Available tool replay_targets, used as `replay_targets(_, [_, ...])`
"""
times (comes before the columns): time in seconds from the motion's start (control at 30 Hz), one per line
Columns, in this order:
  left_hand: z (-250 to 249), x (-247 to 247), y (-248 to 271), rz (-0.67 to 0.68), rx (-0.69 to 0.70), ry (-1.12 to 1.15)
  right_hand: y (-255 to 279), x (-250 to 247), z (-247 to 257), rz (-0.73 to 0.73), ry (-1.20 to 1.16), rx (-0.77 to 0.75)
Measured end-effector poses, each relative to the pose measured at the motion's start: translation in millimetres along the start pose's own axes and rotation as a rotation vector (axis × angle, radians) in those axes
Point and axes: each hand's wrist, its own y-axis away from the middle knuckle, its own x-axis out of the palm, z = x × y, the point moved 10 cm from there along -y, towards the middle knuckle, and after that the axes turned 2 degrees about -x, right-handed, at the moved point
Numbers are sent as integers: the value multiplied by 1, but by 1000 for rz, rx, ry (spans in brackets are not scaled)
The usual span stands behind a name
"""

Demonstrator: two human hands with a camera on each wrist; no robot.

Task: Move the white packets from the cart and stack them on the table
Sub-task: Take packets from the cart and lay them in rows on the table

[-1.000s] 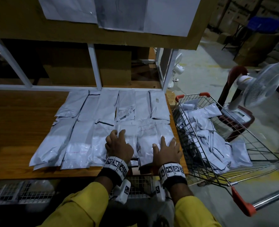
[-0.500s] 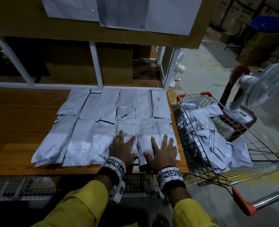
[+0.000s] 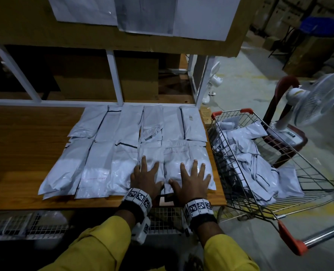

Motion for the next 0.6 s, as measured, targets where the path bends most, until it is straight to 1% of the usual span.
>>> replay_targets(0.07, [3,-8,-1,-53,-14,47,2,-2,-1,-14,-17,4])
replay_targets(0.17, [14,-26,-1,-170,-60,117,4,-8,-3,-36,-48,21])
replay_targets(0.23, [23,-32,-3,-216,-91,140,5,-12,-3,-50,-72,36])
replay_targets(0.33, [34,-36,-5,-242,-143,166,4,-17,-4,-69,-89,38])
replay_targets(0.47, [43,-39,-3,-244,-210,194,1,-25,-3,-90,-99,36])
replay_targets(0.53, [39,-43,-3,-251,-194,207,0,-30,-4,-97,-105,42])
replay_targets(0.6, [27,-48,-4,-249,-144,233,1,-38,-8,-121,-118,43])
